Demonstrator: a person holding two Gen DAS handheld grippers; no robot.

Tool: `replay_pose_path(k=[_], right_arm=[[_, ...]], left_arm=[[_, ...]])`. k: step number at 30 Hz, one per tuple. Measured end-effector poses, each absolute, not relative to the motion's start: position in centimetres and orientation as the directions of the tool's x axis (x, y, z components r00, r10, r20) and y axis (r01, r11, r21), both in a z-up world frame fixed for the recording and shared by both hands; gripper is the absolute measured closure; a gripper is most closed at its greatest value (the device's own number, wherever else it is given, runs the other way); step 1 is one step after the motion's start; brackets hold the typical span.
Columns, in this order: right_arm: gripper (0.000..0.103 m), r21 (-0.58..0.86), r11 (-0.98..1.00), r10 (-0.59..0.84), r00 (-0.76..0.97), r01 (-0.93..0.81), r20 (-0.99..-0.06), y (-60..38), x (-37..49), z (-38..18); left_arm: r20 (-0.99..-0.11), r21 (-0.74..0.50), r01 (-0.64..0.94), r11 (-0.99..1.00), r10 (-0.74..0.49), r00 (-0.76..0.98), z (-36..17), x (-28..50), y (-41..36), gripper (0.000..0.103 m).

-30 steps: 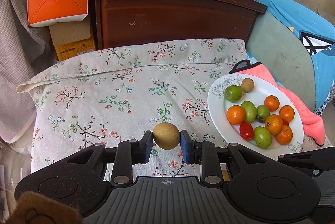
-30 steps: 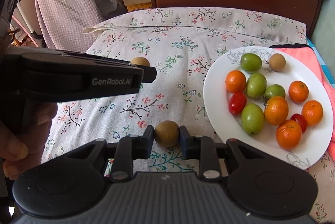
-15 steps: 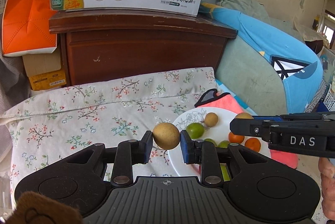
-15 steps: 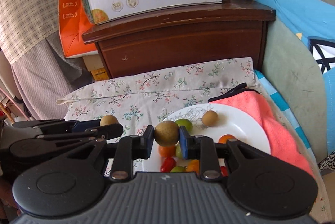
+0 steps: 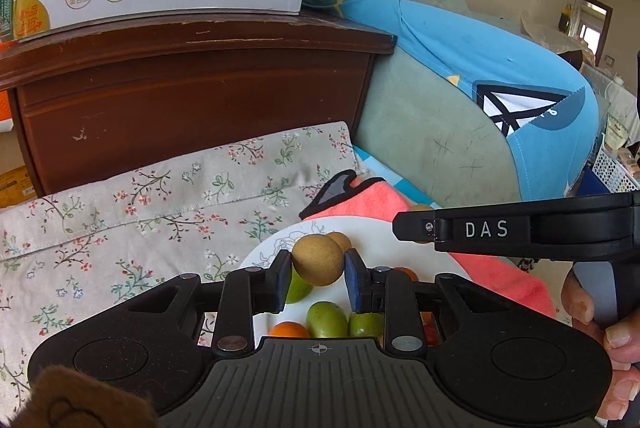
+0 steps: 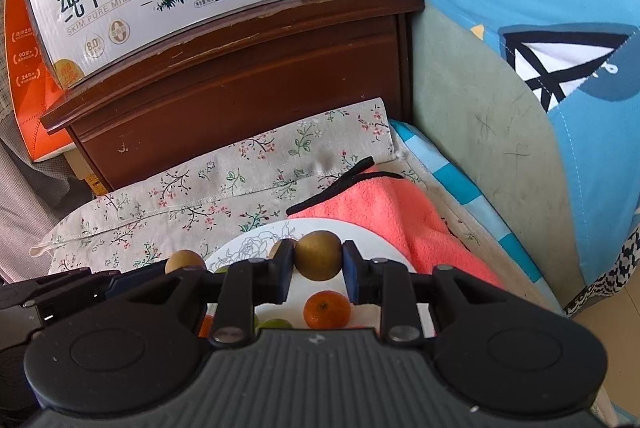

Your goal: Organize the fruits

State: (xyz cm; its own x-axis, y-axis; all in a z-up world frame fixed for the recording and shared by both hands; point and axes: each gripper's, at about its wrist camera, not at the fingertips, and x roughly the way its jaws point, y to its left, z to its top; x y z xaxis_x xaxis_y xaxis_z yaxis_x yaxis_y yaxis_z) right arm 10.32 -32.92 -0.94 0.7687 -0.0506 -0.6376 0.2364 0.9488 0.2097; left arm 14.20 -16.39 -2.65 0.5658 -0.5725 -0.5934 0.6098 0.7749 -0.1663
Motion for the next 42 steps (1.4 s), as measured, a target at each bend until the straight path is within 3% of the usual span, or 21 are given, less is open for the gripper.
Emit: replay_pose_path(k=[10, 14, 18, 22, 29, 33, 39, 42], right_arm=[[0.077, 0.204, 0.948, -0.054, 0.755, 0.245, -0.653, -33.1, 11.2, -2.3], [0.075, 0.223, 0.943, -0.048, 0.761, 0.248, -0.647, -33.0, 11.1, -2.3], [0.075, 0.222, 0.944, -0.051, 0.771, 0.246, -0.635, -32.9, 10.8, -1.7], [0.074, 0.214, 0.946, -0.057, 0.776, 0.243, -0.628, -32.5, 10.0, -0.9], [0.06, 0.198, 0.938, -0.093, 0.755, 0.286, -0.649, -32.4, 7.8, 0.4], [0.058, 0.219, 0.925, -0.093, 0.744, 0.311, -0.662, -32.9, 6.3, 0.9], [0.041, 0.217, 0.93, -0.071, 0.722, 0.298, -0.688, -32.4, 4.3, 1.2], [0.041, 0.205, 0.935, -0.059, 0.698, 0.289, -0.713, -31.8, 3.6, 0.9]], left_arm=[[-0.6, -0.186, 0.622, 0.761, -0.589, 0.541, -3.9, 14.8, -17.3, 0.075], [-0.585, -0.181, 0.605, 0.775, -0.58, 0.567, -3.2, 14.4, -16.9, 0.058], [-0.566, -0.177, 0.592, 0.786, -0.573, 0.592, -1.9, 13.8, -16.1, 0.054], [-0.563, -0.16, 0.573, 0.804, -0.551, 0.616, -0.7, 12.6, -15.1, 0.042], [-0.563, -0.136, 0.526, 0.839, -0.503, 0.656, 0.6, 10.8, -12.4, 0.03], [-0.567, -0.141, 0.494, 0.858, -0.479, 0.67, 0.6, 9.3, -10.4, 0.029], [-0.614, -0.132, 0.437, 0.89, -0.42, 0.668, 0.1, 7.0, -9.4, 0.029], [-0.638, -0.13, 0.408, 0.904, -0.391, 0.663, 0.1, 6.3, -9.4, 0.024]])
